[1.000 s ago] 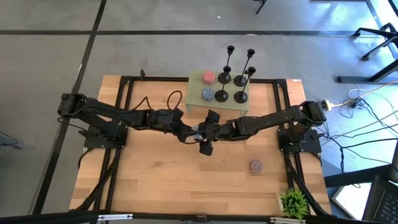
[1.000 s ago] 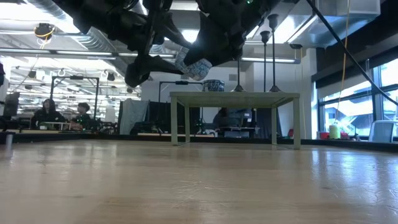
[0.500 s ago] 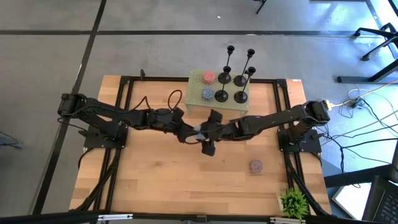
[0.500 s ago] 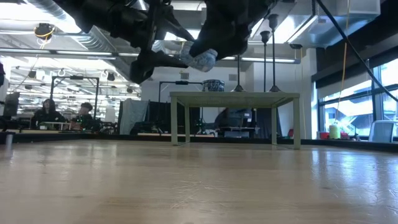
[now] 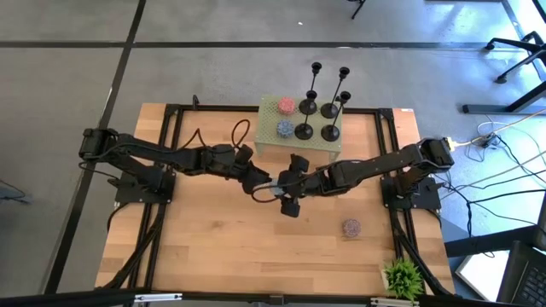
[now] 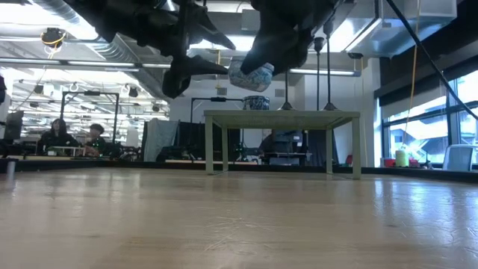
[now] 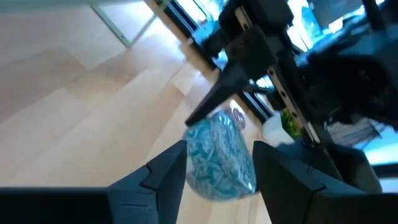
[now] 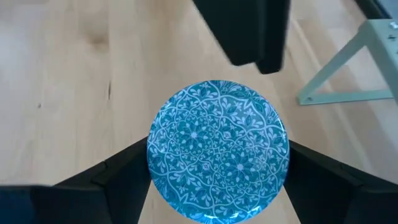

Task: Pick & Place candle stick holders
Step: Put the blue scented candle on the shelf

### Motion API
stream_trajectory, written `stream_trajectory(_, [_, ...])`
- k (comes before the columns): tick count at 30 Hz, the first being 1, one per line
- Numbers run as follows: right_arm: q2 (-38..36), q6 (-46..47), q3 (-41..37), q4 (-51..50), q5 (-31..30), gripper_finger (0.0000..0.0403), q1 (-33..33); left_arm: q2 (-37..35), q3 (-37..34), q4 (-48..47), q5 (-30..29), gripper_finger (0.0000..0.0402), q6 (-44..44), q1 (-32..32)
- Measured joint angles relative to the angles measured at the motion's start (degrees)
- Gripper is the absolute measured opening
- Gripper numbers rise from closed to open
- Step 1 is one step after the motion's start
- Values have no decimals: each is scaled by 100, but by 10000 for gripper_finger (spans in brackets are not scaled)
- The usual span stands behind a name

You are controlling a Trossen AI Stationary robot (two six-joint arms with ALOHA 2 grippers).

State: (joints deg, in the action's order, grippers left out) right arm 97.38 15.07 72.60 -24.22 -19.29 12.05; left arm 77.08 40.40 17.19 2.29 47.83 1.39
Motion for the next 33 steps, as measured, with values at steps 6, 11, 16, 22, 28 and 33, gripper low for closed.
stream_trajectory(6, [0, -4, 0, -16, -169, 317, 0, 0, -1, -65, 80, 176, -96, 86])
stream_trajectory(11, [0, 59, 0, -14, -155, 317, 7, 0, -1, -65, 344, 177, -1026, 292])
stream_trajectory(16, [0, 54, 0, -12, -166, 317, 2, 2, -1, -65, 420, 186, -1025, 485])
stream_trajectory(22, [-1, -50, 0, -5, -164, 317, 1, 116, -10, -113, 874, 219, -236, 696])
stream_trajectory(28, [0, -45, -13, -117, -95, 317, -48, 603, -6, 140, 1019, 255, 628, 629])
stream_trajectory(33, [-12, -55, 1, -123, -129, 317, -59, 752, -12, 831, 1316, 267, 723, 675])
